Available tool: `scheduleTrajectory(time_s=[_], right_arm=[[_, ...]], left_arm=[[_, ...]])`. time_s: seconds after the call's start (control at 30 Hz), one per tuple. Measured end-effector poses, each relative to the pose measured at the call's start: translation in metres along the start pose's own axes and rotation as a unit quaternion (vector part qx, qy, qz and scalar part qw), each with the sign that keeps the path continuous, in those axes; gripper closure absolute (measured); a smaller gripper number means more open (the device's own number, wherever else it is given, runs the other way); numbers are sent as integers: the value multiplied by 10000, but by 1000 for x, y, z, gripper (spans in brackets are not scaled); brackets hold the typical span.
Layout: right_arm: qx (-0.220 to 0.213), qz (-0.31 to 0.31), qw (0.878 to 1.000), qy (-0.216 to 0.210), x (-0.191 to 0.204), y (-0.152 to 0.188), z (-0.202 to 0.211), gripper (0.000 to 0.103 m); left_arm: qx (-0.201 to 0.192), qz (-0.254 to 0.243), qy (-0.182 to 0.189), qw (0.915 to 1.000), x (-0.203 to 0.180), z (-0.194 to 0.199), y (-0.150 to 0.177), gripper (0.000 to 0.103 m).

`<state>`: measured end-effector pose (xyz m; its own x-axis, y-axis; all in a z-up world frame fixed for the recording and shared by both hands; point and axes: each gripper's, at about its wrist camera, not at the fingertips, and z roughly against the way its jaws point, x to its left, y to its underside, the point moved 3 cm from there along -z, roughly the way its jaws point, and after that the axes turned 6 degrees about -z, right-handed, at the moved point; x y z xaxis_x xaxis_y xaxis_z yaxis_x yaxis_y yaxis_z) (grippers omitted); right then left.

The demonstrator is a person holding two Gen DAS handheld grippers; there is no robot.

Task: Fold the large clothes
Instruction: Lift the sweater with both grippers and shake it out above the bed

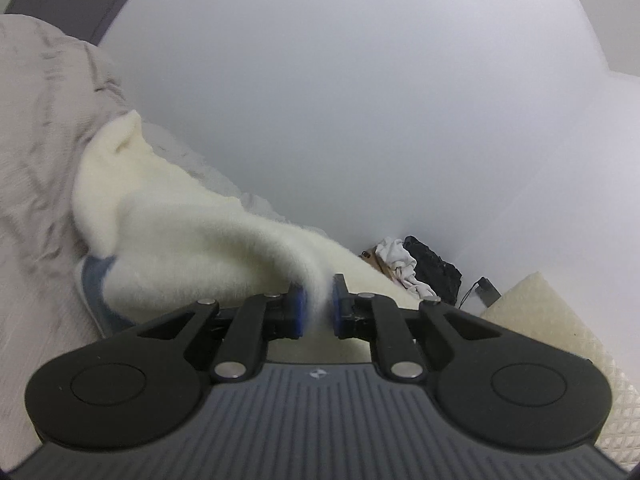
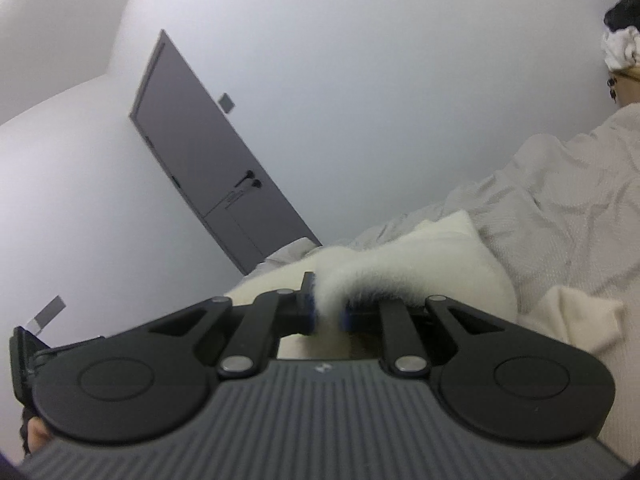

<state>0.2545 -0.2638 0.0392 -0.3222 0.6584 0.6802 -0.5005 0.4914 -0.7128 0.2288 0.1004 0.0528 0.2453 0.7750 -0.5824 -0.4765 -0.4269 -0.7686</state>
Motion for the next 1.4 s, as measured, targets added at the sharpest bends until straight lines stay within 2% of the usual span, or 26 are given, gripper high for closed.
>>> scheduleTrajectory(time_s=[0.1,0.2,0.4,0.57,0.7,0.8,0.97,1.07,1.17,1.2,1.23,1.27,1.3,1.33,1.4], right_arm=[[40,-42,10000,10,12,16,29,88],[205,-94,9996,194,14,35,47,88],[571,-277,9964,567,-3,79,70,88],[847,-170,9925,865,-22,107,70,88],[1188,-378,9857,1133,-40,128,67,88],[1479,-650,9780,1319,-58,139,54,86],[1739,-1077,9662,1571,-81,153,35,86],[1810,-1293,9611,1638,-87,157,27,86],[1823,-1283,9614,1615,-84,158,22,85],[1818,-1299,9615,1602,-84,158,23,83],[1814,-1345,9612,1583,-84,158,23,75],[1809,-1453,9601,1561,-85,159,22,63],[1808,-1572,9588,1527,-86,160,22,57],[1811,-1685,9575,1482,-88,161,22,48],[1868,-1821,9551,1404,-88,164,22,46]], left_arm=[[10,-30,-150,9999,-10,34,24,88],[106,142,-290,9994,-8,59,52,88],[311,200,-603,9975,-1,79,111,88],[554,263,-781,9951,17,64,152,88],[741,86,-899,9932,20,43,160,88],[866,165,-907,9920,29,26,159,87],[1172,290,-993,9877,46,3,170,86],[1200,361,-951,9875,50,-5,172,84],[1153,342,-896,9887,52,-9,174,71],[1141,422,-883,9886,54,-9,175,60],[1115,579,-820,9887,56,-8,175,47],[1077,793,-701,9885,60,-7,176,41],[1049,971,-602,9879,62,-5,177,34],[1029,1101,-543,9871,64,-4,178,31],[1028,1200,-543,9859,66,0,181,30]])
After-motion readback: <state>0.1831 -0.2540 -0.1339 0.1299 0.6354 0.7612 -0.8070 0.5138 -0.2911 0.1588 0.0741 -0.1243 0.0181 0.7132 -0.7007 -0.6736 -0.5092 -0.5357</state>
